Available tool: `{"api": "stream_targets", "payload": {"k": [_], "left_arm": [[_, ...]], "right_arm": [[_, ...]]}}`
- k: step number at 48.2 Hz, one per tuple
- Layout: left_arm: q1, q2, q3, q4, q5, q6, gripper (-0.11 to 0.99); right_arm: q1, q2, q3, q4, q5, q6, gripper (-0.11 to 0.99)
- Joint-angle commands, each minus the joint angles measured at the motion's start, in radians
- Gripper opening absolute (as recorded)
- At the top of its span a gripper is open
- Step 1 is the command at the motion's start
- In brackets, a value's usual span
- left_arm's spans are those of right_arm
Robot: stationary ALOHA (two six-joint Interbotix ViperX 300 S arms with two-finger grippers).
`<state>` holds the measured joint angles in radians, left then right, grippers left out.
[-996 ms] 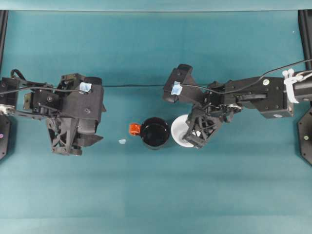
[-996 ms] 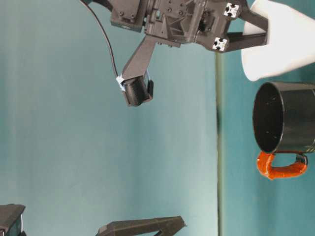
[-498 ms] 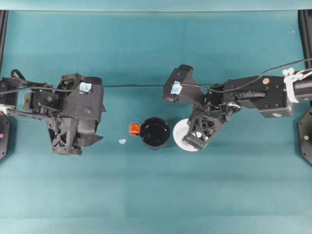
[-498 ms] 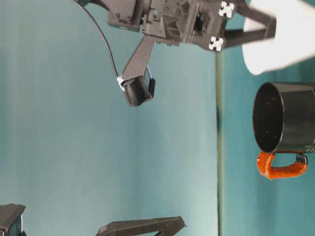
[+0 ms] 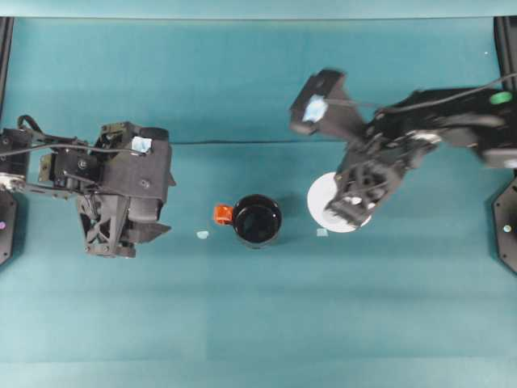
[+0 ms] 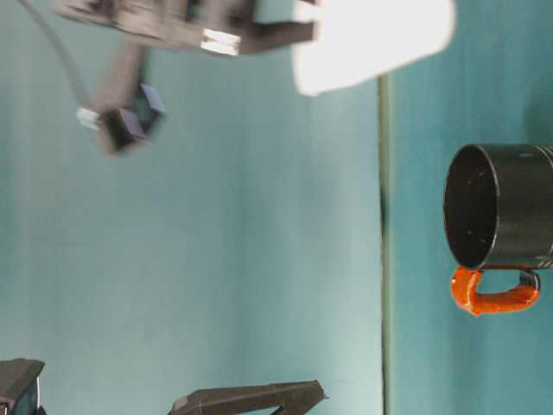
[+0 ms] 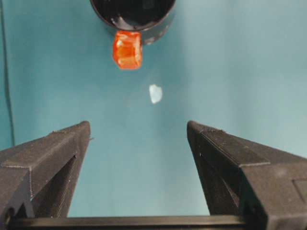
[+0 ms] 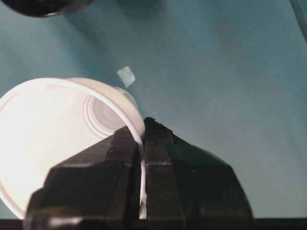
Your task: Put the paper cup into the moved red handle cup holder.
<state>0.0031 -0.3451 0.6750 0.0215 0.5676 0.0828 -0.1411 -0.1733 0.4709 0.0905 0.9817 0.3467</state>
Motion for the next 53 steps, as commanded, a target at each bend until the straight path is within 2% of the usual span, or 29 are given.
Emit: {"api": "stream_targets", "payload": {"k": [1, 2, 4, 14, 15, 16, 23, 28, 35, 42, 46, 48, 53], "left_arm": [[-0.003, -0.006, -0.018, 0.005, -0.008, -0.002, 0.88], [-0.003, -0.006, -0.018, 0.002, -0.008, -0.002, 0.88], [-0.003, -0.006, -0.018, 0.005, -0.008, -0.002, 0.88], [-0.003, -0.006, -0.02, 0.002, -0.008, -0.003, 0.88], [-0.003, -0.006, -0.018, 0.005, -0.008, -0.003, 0.88], [-0.005, -0.006, -0.02, 0.002, -0.008, -0.003, 0.88], [-0.005, -0.006, -0.02, 0.002, -0.008, -0.003, 0.88], [-0.005, -0.006, -0.02, 0.002, -0.008, -0.003, 0.88], [-0.005, -0.008, -0.017, 0.002, -0.006, -0.003, 0.88], [-0.005, -0.009, -0.015, 0.002, -0.006, -0.003, 0.88], [-0.005, -0.009, -0.015, 0.002, -0.006, -0.003, 0.88], [-0.005, -0.009, -0.015, 0.005, -0.006, -0.003, 0.88], [-0.005, -0.009, -0.017, 0.002, -0.006, -0.002, 0.88]], "right_arm": [[0.0, -0.123, -0.023, 0.0, 0.002, 0.009, -0.11], [0.0, -0.121, -0.023, 0.0, 0.002, 0.009, -0.11], [0.0, -0.118, -0.025, 0.002, 0.0, 0.011, -0.11], [0.002, -0.083, -0.069, 0.003, -0.006, 0.008, -0.11], [0.002, -0.077, -0.078, 0.003, -0.008, 0.008, -0.11], [0.002, -0.067, -0.087, 0.003, -0.009, 0.008, -0.11], [0.002, 0.018, -0.19, -0.002, -0.008, 0.005, -0.11], [0.002, 0.089, -0.261, 0.0, 0.012, 0.0, -0.11], [0.012, 0.184, -0.339, 0.0, 0.051, -0.003, -0.11], [0.029, 0.245, -0.382, -0.002, 0.051, -0.003, -0.11], [0.034, 0.265, -0.391, -0.008, 0.04, -0.003, -0.11], [0.035, 0.275, -0.388, -0.014, 0.034, -0.003, -0.11], [0.037, 0.296, -0.383, -0.029, 0.02, -0.003, -0.11]]}}
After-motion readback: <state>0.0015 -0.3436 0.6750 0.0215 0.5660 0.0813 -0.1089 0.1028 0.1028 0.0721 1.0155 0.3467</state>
